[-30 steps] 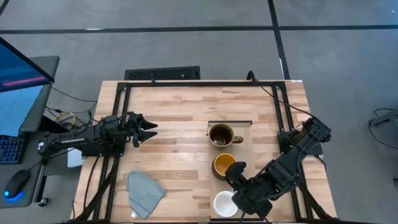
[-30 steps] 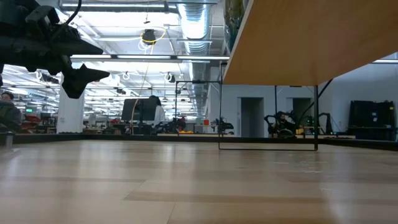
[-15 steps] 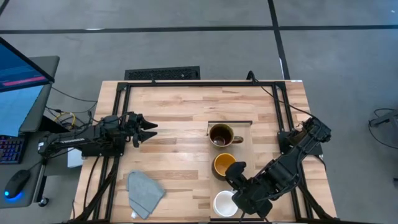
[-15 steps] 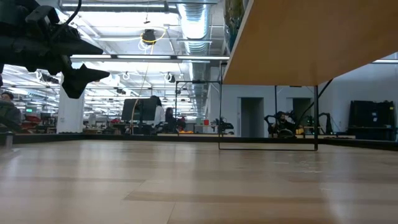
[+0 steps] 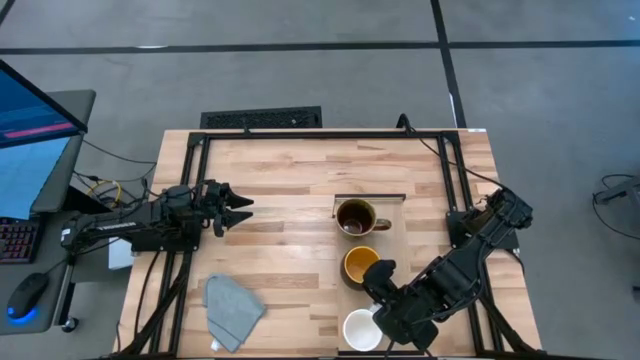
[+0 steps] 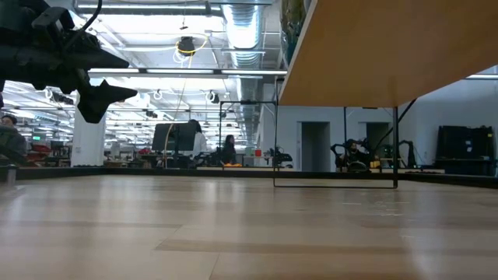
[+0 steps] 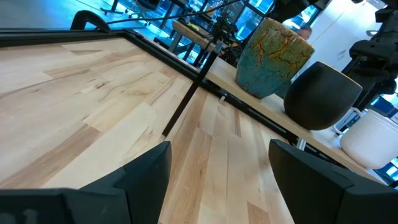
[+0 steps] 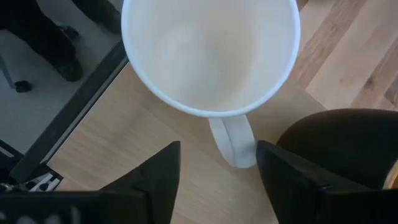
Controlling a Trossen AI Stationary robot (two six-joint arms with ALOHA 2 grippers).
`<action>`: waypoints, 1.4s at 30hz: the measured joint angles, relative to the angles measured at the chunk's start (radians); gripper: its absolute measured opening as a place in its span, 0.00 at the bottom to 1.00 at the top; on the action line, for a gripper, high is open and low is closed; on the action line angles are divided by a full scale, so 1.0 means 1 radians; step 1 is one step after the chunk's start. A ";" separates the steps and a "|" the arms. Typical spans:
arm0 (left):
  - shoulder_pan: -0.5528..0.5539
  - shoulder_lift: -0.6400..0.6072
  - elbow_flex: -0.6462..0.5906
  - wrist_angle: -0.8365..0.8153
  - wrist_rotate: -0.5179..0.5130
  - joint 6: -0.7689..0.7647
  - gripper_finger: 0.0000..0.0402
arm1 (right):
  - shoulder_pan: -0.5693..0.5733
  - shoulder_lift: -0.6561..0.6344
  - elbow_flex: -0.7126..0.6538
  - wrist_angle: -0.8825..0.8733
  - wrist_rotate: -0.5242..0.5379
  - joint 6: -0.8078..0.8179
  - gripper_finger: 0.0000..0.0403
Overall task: Stack small to large cups/mugs on shelf
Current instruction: Put the white mug on the shelf
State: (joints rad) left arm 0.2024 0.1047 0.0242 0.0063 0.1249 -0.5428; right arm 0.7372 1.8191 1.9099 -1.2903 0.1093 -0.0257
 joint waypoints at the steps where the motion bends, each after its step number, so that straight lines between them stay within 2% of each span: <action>1: 0.000 0.000 0.000 0.000 0.000 0.000 0.65 | 0.000 0.000 0.000 0.000 0.000 0.000 0.59; 6: 0.000 0.000 0.000 0.000 0.000 0.000 0.65 | 0.000 0.000 0.000 0.000 0.000 0.001 0.62; 12: 0.000 0.000 0.000 0.000 0.000 0.000 0.65 | 0.000 -0.001 0.000 -0.006 -0.029 0.112 0.61; 42: 0.000 0.000 0.000 0.000 0.000 0.000 0.65 | -0.007 0.001 0.000 0.040 -0.033 0.106 0.60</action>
State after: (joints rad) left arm 0.2024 0.1050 0.0242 0.0064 0.1251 -0.5426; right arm 0.7305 1.8198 1.9099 -1.2503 0.0759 0.0800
